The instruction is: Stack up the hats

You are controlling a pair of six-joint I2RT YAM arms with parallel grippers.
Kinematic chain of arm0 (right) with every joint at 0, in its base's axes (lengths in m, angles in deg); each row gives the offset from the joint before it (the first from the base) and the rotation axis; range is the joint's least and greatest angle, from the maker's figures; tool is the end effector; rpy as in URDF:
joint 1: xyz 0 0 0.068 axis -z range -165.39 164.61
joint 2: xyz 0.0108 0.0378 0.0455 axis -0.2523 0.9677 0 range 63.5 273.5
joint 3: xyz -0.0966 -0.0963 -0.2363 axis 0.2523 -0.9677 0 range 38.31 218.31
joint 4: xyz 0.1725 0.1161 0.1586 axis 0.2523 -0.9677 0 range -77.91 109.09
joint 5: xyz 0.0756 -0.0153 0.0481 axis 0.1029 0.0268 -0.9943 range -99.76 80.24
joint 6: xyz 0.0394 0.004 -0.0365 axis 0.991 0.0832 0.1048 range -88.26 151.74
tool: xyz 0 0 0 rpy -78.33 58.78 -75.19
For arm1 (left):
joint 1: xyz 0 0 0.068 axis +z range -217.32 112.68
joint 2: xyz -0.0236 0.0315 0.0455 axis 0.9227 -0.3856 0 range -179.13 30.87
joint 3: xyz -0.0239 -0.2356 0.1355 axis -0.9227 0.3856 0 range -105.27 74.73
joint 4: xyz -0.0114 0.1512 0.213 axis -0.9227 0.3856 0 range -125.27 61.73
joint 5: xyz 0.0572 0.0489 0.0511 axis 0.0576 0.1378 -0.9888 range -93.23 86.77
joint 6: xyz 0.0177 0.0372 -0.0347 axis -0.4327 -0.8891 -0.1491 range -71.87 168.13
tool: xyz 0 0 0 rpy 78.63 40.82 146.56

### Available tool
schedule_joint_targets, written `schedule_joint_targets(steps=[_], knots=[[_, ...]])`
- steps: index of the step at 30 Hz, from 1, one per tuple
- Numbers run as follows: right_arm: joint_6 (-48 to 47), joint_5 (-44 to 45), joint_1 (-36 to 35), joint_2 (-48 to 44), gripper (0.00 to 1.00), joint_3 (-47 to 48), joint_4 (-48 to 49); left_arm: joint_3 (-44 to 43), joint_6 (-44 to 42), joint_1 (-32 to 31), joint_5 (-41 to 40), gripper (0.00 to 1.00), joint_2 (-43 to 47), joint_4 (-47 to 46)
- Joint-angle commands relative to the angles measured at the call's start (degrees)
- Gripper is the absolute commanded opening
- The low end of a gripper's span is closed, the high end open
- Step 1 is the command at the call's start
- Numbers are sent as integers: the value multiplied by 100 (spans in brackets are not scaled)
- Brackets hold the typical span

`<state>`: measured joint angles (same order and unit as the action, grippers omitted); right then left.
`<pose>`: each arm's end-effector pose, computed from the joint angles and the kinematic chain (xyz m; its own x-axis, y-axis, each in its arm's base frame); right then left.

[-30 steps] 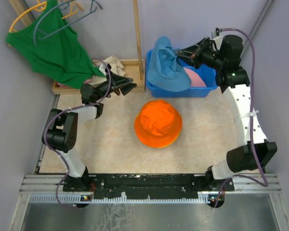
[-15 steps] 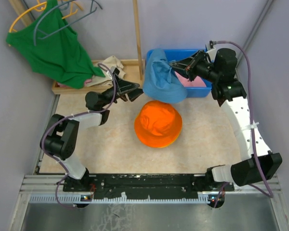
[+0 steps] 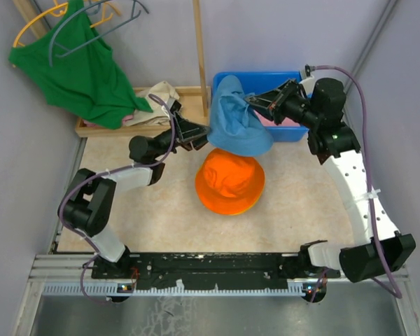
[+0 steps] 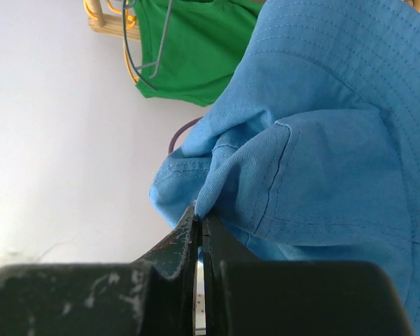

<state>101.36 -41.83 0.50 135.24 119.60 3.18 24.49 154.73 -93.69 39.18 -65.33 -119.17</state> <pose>0.2596 0.0847 0.4525 -0.7109 0.6404 -0.2909 -0.1493 0.2667 0.9521 0.2949 -0.1729 0.3032 -0.9283 -0.3295 -0.1721 0.2980 -0.3831 -0.8743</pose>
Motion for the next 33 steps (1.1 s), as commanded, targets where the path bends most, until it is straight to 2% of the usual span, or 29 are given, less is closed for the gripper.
schedule_joint_targets(steps=[1,4,5,6,10,20,29,33], knots=[[-85,49,-48,-408,0,39,172,66,-249,-44,-57,38,272,25],[-239,88,-67,-548,0,23,-82,106,-371,-49,37,7,432,257],[-296,107,-84,-604,0,12,-165,152,-363,-44,60,2,468,291],[-370,146,-110,-659,0,9,-316,222,-341,-37,57,0,509,299],[-707,362,-228,-904,0,-78,-806,667,-342,-41,20,0,798,329],[-1234,1163,-855,-1329,0,-788,-1212,1777,-457,-44,9,2,1563,595],[-1665,1698,-1278,-1334,0,-1144,-1261,2600,-501,-30,42,2,1661,339],[-1801,1713,-1361,-1247,0,-1258,-1115,2744,-382,19,176,2,1276,-301]])
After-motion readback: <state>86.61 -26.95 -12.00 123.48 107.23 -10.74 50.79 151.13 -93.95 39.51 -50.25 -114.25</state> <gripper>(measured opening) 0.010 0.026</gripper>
